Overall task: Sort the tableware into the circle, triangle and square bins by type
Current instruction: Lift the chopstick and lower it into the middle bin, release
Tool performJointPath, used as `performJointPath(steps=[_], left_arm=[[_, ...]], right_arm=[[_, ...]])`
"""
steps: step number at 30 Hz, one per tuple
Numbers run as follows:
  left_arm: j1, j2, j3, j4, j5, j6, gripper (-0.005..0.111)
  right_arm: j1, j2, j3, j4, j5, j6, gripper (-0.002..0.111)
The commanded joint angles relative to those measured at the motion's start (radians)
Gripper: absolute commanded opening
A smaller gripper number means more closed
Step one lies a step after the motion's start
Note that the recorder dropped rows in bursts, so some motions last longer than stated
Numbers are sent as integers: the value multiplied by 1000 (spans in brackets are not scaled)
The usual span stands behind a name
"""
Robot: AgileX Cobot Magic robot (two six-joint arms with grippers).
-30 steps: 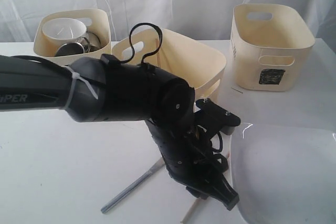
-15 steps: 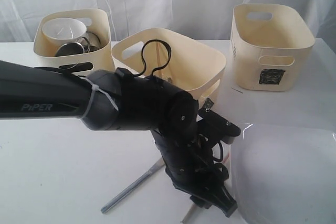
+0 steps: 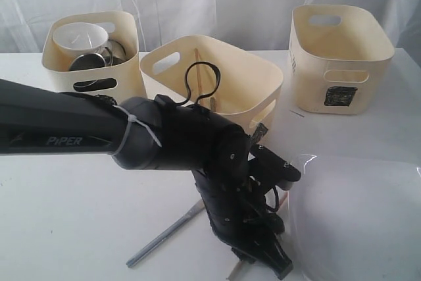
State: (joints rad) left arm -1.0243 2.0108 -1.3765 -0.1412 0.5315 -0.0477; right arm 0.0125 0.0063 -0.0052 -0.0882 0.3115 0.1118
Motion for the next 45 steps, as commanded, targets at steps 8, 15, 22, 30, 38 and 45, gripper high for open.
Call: performJointPath(steps=[8,15,22,30,38,45], left_arm=[[19,-1,1,4,84,29,0],[83,-61,1,4,81,19,0],[86,-133,1,11,91,19,0],[84,-232,1,24,41,21,0],[86,-325,1,215,-205,21,0],[185,-299,1,310,-453,22,0]], right_arm=[[7,-6,5,-3,-14,-3,0],[7,-6,5,-3,-14,-3,0],[7,-6,5,-1,-14,-3,0],[7,-6,5,-1,-14,-3,0],[7,-6,5,-1,-14,-3,0],[7,-6,5,-1,-14,-3,0]])
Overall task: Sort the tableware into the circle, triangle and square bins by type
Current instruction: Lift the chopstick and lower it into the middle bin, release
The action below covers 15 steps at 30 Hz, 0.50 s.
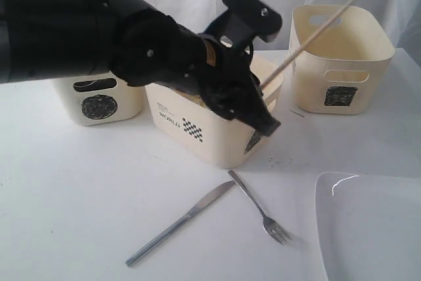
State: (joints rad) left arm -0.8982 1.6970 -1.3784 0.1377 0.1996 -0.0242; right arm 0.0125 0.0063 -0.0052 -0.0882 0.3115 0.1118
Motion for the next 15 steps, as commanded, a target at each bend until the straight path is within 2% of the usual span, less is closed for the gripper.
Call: performJointPath(steps=[1,6,15], left_arm=[[73,23,3,31,-148,3,0],[142,55,3,36,-287,10,0],[178,132,-19,36,-293,24,1]], right_arm=[[7,-6,5,-1,-14,-3,0],[7,-6,5,-1,-14,-3,0],[7,-6,5,3,-14,-3,0]])
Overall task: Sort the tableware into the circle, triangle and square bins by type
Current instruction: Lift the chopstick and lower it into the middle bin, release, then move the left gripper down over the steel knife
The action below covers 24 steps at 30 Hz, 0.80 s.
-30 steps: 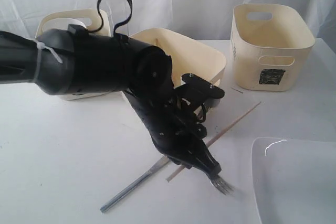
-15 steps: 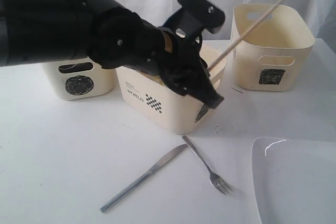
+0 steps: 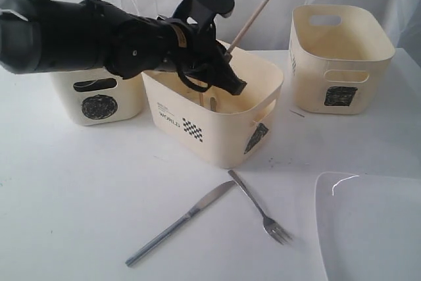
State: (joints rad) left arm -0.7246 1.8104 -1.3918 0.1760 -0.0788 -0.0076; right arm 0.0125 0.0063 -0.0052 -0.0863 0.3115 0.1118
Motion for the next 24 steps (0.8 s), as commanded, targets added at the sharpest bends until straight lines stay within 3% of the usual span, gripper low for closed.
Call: performJointPath(steps=[1,9,19,24], left_arm=[[5,27,-6,-3,-15,8,4],[5,35,-6,-3,-8,-43,38],[0,-123,56,-3,244,-77,39],[-53,-273,164,-23,498,-86,39]], right_arm=[[7,-6,5,1,-14,-3,0],[7,-6,5,1,-14,-3,0],[7,-6,5,1,-14,-3,0],[7,-6,5,1,-14,-3,0]])
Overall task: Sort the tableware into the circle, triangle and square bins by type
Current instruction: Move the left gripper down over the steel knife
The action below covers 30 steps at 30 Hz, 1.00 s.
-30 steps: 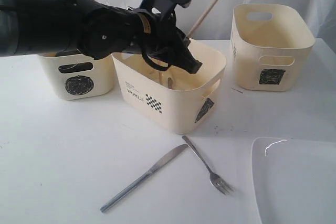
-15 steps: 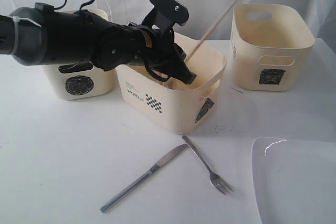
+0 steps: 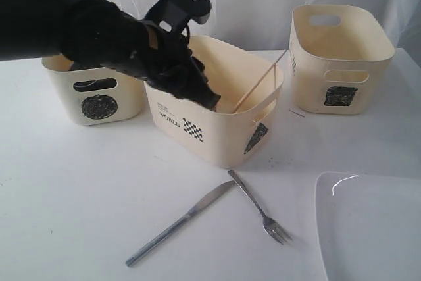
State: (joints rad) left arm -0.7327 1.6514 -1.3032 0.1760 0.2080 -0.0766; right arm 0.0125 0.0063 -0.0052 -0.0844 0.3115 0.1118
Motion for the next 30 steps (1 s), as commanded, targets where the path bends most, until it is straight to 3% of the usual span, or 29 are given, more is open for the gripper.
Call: performJointPath(steps=[1,7,16,30], left_arm=[[-62,-131,93,-33,259,-13,39],[-107,-161,194,-126,431,58,39],[-111,-90,232,-161,457,58,63],[-147,-12,232,-216,410,162,63]], right_arm=[[7,-6,5,0,-14,-3,0],[7,-6,5,0,-14,-3,0],[7,-6,5,0,-14,-3,0],[7,-6,5,4,-14,-3,0]])
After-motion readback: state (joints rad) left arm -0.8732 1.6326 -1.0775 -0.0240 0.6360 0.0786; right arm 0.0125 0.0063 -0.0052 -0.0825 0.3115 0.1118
